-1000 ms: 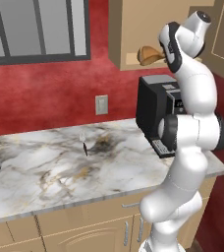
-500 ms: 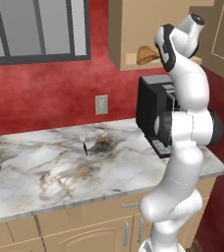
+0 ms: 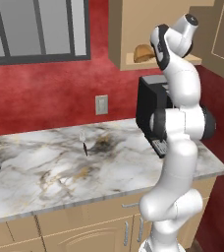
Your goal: Organize the utensils by type. Pick up the wooden spoons from the counter and place them in the open cabinet. Then pick up the metallic utensils from the counter and place them in the open drawer.
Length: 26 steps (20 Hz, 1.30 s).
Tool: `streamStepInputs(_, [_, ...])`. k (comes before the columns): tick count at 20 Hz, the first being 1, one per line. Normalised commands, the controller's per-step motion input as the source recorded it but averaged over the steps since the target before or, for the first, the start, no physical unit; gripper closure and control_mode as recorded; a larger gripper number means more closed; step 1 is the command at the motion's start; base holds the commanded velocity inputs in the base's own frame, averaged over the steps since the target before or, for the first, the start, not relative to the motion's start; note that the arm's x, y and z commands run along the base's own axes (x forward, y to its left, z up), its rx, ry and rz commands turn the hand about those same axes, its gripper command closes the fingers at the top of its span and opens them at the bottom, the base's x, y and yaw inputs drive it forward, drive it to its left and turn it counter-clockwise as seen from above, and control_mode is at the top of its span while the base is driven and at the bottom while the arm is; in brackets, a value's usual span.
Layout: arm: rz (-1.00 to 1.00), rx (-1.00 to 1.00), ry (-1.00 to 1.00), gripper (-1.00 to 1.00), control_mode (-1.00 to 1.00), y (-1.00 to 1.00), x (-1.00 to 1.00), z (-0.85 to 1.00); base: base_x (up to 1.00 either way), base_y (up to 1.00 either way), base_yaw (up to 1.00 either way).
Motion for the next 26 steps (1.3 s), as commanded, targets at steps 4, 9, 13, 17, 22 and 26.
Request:
streamStepInputs(4, [0.00,0.00,0.00,1.00,-1.00,0.00,0.23,-0.05,0.00,0.00,0.00])
streamStepInputs(9, [0.00,0.00,0.00,1.00,-1.00,0.00,0.34,-0.06,0.00,0.00,0.00])
streamStepInputs(13, [0.00,0.00,0.00,1.00,-1.00,0.00,0.27,-0.11,0.00,0.00,0.00])
streamStepInputs(17, [0.00,0.00,0.00,1.00,-1.00,0.03,0.20,-0.18,0.00,0.00,0.00])
streamStepInputs(22, [0.00,0.00,0.00,1.00,-1.00,0.03,0.06,-0.25,0.00,0.00,0.00])
streamStepInputs(26, [0.00,0.00,0.00,1.00,-1.00,0.06,0.00,-0.33,0.00,0.00,0.00])
